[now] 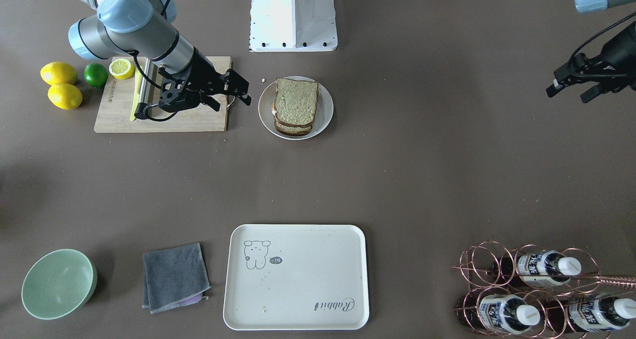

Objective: Make sandwich and place on tray
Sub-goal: 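Release the bread and withdraw the right gripper while the left arm reaches toward the plate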

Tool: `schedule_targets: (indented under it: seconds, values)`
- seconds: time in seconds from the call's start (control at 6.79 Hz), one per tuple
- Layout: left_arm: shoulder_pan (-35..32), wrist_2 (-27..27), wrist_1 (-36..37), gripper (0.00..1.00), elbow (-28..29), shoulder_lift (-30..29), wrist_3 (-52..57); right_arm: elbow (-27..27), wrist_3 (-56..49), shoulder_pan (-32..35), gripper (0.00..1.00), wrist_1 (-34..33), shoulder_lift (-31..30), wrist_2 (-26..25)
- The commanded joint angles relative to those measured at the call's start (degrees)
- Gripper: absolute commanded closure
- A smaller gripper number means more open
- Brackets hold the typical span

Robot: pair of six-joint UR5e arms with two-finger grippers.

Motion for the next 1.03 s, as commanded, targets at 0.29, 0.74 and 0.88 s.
schedule_targets:
  seconds: [0.29,0.74,0.88]
  values:
    - [21.63,14.82,-1.15,0.03,-0.6,-12.73,-19.92,0.11,-13.12,11.1,0.0,-0.09,-8.07,10.28]
    - [35.86,28.34,-1.41,0.03,3.96,-20.98,-28.12,-0.07,-25.24,19.27,0.0,-0.09,-14.92,16.18]
    - [36.26,28.22,-1.41,0.11,6.33,-23.01,-28.13,0.02,-28.86,21.56,0.0,-0.09,-17.48,17.41]
